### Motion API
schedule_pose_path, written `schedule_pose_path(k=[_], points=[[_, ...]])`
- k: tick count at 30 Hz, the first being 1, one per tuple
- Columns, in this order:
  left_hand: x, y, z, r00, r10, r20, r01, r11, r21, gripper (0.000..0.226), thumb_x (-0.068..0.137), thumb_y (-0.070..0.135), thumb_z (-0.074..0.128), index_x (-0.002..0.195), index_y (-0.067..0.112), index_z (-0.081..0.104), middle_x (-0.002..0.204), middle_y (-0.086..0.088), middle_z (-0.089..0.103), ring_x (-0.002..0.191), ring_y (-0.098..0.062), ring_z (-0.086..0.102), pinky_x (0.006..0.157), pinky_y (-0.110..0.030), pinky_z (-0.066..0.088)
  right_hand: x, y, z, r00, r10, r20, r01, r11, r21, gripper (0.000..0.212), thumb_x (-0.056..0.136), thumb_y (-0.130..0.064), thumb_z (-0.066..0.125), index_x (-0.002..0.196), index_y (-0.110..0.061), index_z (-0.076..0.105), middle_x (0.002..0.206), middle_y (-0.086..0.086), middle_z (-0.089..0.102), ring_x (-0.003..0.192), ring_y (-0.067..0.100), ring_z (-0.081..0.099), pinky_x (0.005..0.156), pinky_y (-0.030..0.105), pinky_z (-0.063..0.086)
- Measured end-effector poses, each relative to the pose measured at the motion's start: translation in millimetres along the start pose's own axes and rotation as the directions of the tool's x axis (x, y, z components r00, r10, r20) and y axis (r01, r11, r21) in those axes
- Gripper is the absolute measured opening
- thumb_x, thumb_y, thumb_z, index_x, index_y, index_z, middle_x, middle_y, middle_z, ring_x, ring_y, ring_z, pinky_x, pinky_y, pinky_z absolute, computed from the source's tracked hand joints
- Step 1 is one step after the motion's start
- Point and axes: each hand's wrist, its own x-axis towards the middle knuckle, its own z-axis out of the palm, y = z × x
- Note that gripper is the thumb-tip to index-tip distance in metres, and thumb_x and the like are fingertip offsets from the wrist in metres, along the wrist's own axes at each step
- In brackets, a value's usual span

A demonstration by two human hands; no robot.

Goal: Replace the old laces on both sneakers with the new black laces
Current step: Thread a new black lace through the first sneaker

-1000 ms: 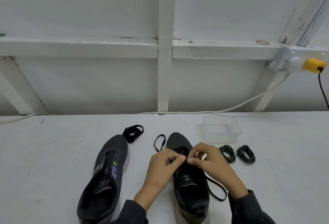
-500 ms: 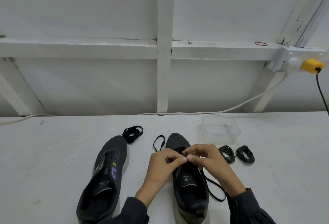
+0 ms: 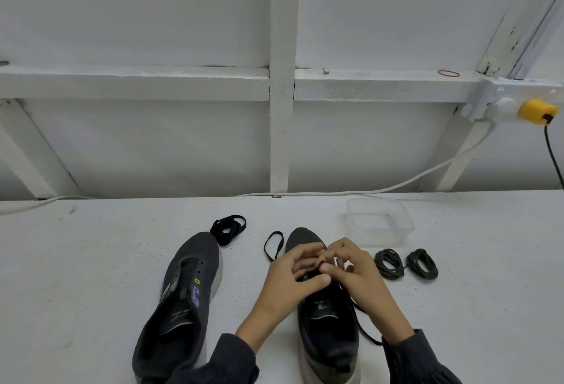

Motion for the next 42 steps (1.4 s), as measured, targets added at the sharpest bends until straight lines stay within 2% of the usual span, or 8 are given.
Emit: schedule_pose_path(k=[13,19,22,26,34,38,40,42], points=[[2.7,-3.3,10.2,0.995,0.1,0.005,-0.099,0.971,0.219,0.032,0.075,0.024,0.082,0.103,0.024,0.066,0.099,0.01,0.073,0.098,-0.003,0.068,0.089,-0.019,0.051,-2.3,-4.6,2.2,0.997,-0.073,-0.038,0.074,0.996,0.04,0.014,0.07,-0.008,0.063,0.067,-0.019,0.07,0.072,-0.005,0.065,0.065,0.003,0.056,0.064,0.014,0.045],[5.6,-0.7,9.3,0.992,0.12,0.033,-0.123,0.919,0.374,0.027,0.075,0.044,0.075,0.094,0.026,0.068,0.08,0.005,0.069,0.074,-0.01,0.062,0.072,-0.032,0.05,6.0,-22.7,-2.5,0.999,-0.042,0.0,0.041,0.981,0.188,0.008,0.071,-0.008,0.062,0.072,-0.012,0.069,0.067,0.012,0.063,0.058,0.014,0.055,0.058,0.02,0.043],[6.4,0.5,7.4,0.993,0.103,0.058,-0.117,0.93,0.348,0.021,0.077,0.037,0.078,0.092,0.025,0.071,0.084,0.011,0.072,0.08,-0.006,0.067,0.076,-0.026,0.052,16.4,-40.5,-5.4,0.997,-0.073,-0.012,0.073,0.96,0.271,0.012,0.075,-0.002,0.062,0.072,-0.011,0.069,0.058,0.009,0.055,0.049,0.017,0.044,0.048,0.021,0.039],[7.5,-1.9,2.6,0.994,0.059,0.091,-0.085,0.944,0.319,0.025,0.076,0.04,0.079,0.096,0.027,0.073,0.091,0.012,0.074,0.089,-0.006,0.069,0.087,-0.032,0.054,36.2,-70.0,-11.0,0.989,-0.116,-0.088,0.143,0.902,0.408,0.028,0.086,0.018,0.053,0.076,-0.005,0.066,0.063,0.008,0.051,0.045,0.012,0.043,0.041,0.019,0.034],[15.4,-0.7,1.4,0.997,0.002,0.075,-0.018,0.975,0.221,0.011,0.084,0.025,0.075,0.093,0.018,0.078,0.091,0.005,0.076,0.09,-0.01,0.07,0.089,-0.032,0.055,71.6,-81.0,-5.8,0.993,0.059,-0.1,0.022,0.754,0.657,0.014,0.092,0.005,0.054,0.089,-0.004,0.064,0.076,0.004,0.056,0.057,0.012,0.053,0.048,0.018,0.042],[13.4,-2.7,7.1,1.0,0.008,0.018,-0.011,0.984,0.176,0.01,0.086,0.023,0.074,0.094,0.019,0.078,0.092,0.008,0.076,0.091,-0.007,0.07,0.089,-0.027,0.054,69.6,-51.3,-20.9,0.991,0.097,-0.095,-0.075,0.975,0.209,0.034,0.091,-0.013,0.067,0.124,-0.013,0.06,0.105,0.002,0.065,0.079,0.018,0.069,0.056,0.026,0.054],[12.3,-5.3,9.2,1.0,0.009,0.004,-0.009,0.988,0.154,0.014,0.086,0.029,0.073,0.095,0.019,0.077,0.092,0.007,0.076,0.091,-0.01,0.071,0.089,-0.032,0.055,61.3,-41.9,-34.7,0.985,0.157,-0.07,-0.162,0.983,-0.081,0.032,0.088,-0.029,0.071,0.116,-0.015,0.065,0.108,0.003,0.068,0.072,0.014,0.068,0.051,0.025,0.051],[11.5,-6.7,10.5,1.0,0.007,-0.011,-0.005,0.989,0.147,0.026,0.082,0.042,0.071,0.093,0.019,0.075,0.089,0.003,0.075,0.089,-0.016,0.071,0.088,-0.04,0.055,50.3,-36.1,-44.9,0.953,0.29,0.084,-0.257,0.926,-0.276,0.036,0.085,-0.045,0.067,0.092,-0.011,0.074,0.092,0.002,0.072,0.061,0.012,0.064,0.048,0.023,0.043]])
